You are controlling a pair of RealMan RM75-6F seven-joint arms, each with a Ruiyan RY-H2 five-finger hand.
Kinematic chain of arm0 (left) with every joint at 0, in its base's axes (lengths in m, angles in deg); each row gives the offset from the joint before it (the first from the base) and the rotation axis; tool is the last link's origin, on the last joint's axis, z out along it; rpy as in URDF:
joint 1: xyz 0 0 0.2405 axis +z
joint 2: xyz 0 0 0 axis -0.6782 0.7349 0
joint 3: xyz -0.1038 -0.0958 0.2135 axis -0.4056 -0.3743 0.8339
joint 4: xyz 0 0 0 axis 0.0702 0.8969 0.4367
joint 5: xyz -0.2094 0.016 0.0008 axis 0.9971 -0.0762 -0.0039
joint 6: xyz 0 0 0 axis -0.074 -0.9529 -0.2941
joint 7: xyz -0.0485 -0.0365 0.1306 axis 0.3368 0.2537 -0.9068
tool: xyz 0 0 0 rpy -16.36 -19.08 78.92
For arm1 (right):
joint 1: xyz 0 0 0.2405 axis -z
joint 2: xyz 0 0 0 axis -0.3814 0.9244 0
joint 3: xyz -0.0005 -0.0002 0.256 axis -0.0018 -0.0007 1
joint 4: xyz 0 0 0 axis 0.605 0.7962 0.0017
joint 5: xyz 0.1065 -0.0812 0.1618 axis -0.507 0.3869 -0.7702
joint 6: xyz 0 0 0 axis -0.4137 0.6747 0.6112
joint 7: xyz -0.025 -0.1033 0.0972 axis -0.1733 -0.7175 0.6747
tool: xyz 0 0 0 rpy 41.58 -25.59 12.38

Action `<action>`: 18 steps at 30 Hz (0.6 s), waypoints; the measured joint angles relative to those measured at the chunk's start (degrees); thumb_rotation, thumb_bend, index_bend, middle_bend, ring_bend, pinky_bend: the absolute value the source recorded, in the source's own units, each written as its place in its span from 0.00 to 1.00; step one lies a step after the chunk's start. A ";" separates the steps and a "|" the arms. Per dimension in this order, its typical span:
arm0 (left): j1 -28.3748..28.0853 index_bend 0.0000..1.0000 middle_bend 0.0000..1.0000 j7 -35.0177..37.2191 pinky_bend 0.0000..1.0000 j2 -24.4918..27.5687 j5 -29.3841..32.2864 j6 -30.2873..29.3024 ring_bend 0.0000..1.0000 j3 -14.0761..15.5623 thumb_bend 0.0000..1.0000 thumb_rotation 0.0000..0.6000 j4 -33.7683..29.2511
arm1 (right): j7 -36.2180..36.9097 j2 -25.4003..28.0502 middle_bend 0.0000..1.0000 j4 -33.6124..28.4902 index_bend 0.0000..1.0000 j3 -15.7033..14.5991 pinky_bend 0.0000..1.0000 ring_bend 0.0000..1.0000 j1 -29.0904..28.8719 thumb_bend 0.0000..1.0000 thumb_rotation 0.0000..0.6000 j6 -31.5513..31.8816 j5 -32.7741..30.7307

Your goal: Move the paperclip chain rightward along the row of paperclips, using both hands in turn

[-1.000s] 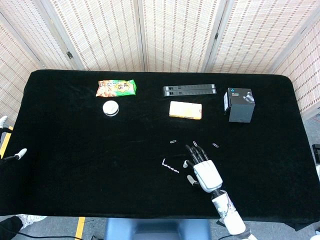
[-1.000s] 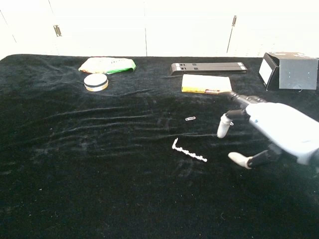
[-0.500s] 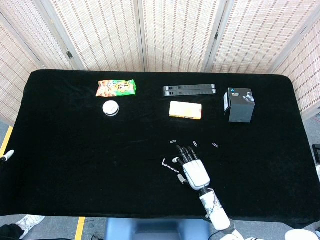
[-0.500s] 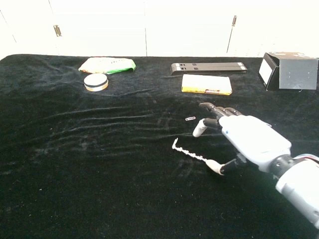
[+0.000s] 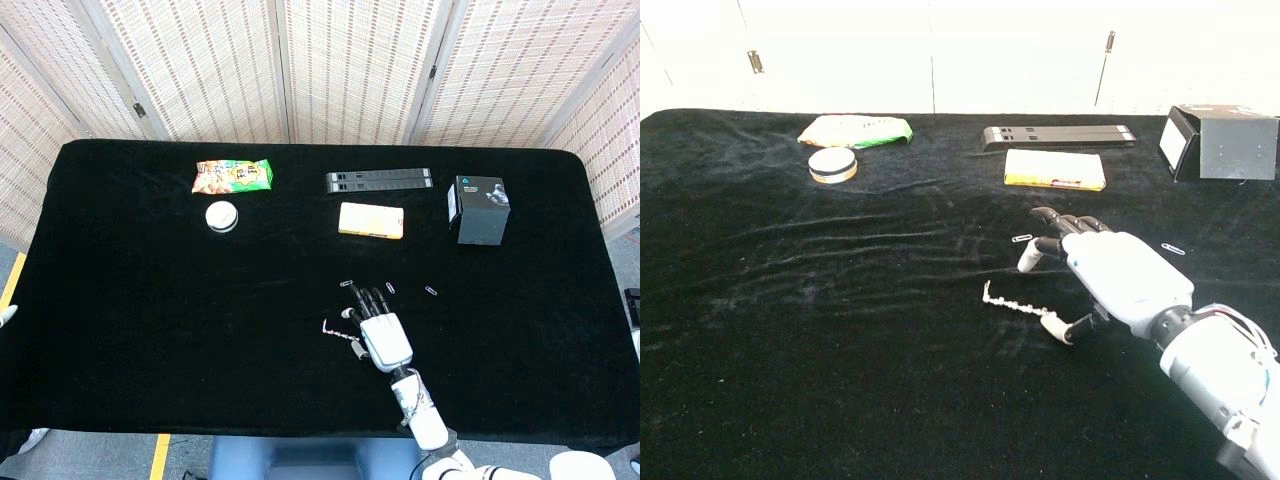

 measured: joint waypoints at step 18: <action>0.85 0.07 0.42 0.01 0.52 0.45 0.72 0.57 0.34 -1.04 0.16 1.00 0.18 | -1.51 2.90 0.00 -1.72 0.31 1.71 0.00 0.00 -4.70 0.34 1.00 -5.76 -2.84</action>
